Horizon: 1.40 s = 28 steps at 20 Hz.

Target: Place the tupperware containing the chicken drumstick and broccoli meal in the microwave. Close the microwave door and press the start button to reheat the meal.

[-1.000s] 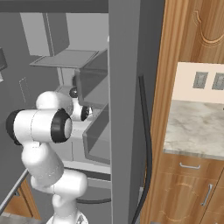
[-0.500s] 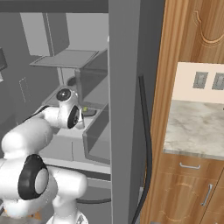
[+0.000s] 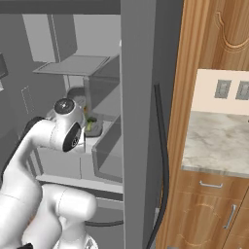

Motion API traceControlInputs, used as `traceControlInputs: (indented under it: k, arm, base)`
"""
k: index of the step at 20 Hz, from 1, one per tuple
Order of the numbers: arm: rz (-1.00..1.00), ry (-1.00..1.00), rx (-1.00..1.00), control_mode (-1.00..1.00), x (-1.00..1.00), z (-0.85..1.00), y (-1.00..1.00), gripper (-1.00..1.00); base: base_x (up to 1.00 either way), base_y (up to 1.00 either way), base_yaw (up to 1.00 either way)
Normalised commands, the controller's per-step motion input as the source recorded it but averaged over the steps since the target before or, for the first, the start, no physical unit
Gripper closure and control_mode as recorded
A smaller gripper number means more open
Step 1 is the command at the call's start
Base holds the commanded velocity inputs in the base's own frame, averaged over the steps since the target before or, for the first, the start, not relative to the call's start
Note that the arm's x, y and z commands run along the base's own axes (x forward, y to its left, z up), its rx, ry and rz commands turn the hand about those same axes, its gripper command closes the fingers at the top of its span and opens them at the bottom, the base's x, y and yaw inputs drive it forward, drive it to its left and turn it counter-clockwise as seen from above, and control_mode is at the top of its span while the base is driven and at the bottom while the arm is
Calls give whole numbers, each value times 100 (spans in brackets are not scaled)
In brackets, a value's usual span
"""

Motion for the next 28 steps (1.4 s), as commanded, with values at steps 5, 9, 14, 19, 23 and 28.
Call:
traceControlInputs:
  k: [5, 9, 14, 19, 23, 28]
  arm:
    - [0, 18, 1, -100, -100, 41, -13, 100]
    - [-6, 17, 0, -100, -96, 43, -16, 100]
    - [-14, 9, 0, -100, -44, 33, -16, 100]
    - [-1, 3, 0, 100, 2, 7, 0, 100]
    - [0, 0, 0, 100, 0, 0, 0, 100]
    - [0, 0, 0, 100, 0, 0, 0, 100]
  base:
    - [0, 0, 0]
    - [0, 0, 0]
    - [0, 0, 0]
    - [2, 0, 0]
    - [-42, 2, 0]
    - [-91, 8, 4]
